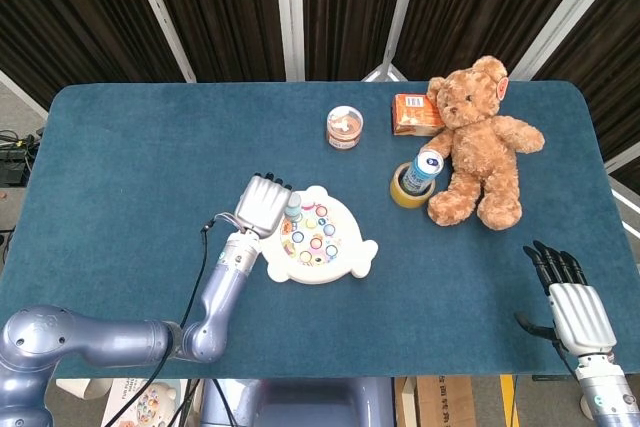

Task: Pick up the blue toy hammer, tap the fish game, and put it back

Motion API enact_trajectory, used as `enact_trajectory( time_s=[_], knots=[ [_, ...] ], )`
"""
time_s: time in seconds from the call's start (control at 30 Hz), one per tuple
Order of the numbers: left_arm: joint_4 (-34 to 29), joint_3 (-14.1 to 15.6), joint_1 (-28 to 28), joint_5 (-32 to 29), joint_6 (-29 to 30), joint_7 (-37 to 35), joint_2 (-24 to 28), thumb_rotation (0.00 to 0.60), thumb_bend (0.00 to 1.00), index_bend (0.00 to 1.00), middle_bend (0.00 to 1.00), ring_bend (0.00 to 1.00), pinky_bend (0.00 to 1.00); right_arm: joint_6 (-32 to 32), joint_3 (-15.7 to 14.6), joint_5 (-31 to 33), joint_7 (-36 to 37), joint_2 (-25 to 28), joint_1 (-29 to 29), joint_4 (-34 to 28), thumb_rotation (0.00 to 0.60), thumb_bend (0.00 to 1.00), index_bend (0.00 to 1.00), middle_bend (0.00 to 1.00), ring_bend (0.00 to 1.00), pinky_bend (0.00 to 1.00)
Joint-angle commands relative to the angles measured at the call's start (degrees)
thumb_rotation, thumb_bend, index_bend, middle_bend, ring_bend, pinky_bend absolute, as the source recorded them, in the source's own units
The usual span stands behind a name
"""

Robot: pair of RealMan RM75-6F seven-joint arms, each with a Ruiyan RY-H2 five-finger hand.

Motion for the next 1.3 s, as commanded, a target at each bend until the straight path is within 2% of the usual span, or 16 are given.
enact_trajectory(
  time_s=[0.03, 0.3, 0.77, 1.3],
  knots=[
    [0.6, 0.5, -0.1, 0.0, -0.1, 0.3, -0.2, 0.6, 0.62, 0.6, 0.43, 0.35, 0.51, 0.1, 0.0, -0.1, 0.1, 0.1, 0.0, 0.0, 0.6, 0.23, 0.0, 0.0, 0.0, 0.0],
    [0.2, -0.1, -0.2, 0.1, 0.4, -0.5, 0.2, 0.6, 0.62, 0.6, 0.43, 0.35, 0.51, 0.1, 0.0, 0.1, 0.1, 0.1, -0.1, -0.1, 0.6, 0.24, 0.0, 0.0, 0.0, 0.0],
    [-4.1, -2.8, -2.0, 0.5, 2.5, -0.2, 1.3, 0.6, 0.62, 0.6, 0.43, 0.35, 0.51, 0.1, 0.0, 0.2, 0.3, 0.2, -0.1, -0.2, 0.6, 0.24, 0.0, 0.0, 0.0, 0.0],
    [0.2, -2.3, -4.4, -0.7, 1.9, 1.2, -2.4, 0.6, 0.62, 0.6, 0.43, 0.35, 0.51, -0.4, 0.0, 0.6, 1.2, 0.5, 0.1, -0.5, 0.6, 0.24, 0.0, 0.0, 0.0, 0.0]
  ],
)
